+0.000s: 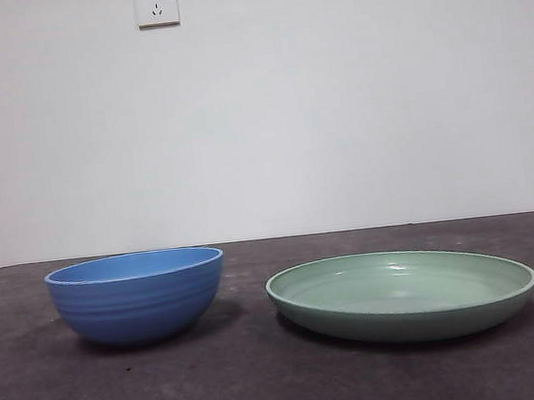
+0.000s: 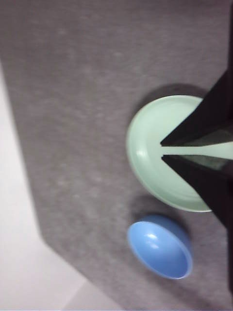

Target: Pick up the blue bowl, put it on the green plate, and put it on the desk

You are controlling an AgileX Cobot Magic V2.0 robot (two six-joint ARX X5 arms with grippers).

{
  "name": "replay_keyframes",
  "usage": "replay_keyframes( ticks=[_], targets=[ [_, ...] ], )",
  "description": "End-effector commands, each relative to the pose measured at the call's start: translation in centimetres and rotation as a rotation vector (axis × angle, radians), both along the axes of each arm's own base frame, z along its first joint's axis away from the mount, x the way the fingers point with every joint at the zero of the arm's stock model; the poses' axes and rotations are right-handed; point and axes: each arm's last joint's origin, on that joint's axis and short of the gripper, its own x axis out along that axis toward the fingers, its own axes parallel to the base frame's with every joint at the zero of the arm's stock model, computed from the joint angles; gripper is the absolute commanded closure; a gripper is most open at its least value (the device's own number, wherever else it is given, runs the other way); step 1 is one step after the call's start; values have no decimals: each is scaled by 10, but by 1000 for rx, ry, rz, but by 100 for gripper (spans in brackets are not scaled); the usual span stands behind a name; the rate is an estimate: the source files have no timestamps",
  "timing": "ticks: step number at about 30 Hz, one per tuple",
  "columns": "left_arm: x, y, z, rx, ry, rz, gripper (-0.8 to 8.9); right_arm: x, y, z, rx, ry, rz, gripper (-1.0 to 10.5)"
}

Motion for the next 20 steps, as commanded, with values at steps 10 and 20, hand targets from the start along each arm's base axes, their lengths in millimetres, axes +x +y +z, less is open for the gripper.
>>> replay_keyframes(
  ticks=[10,20],
  targets=[
    [19,-9,-8,-102,245,-261,793,11,2,8,20,120,94,922],
    [20,-13,-10,-61,240,-304,785,13,2,17,20,18,114,922]
  ],
)
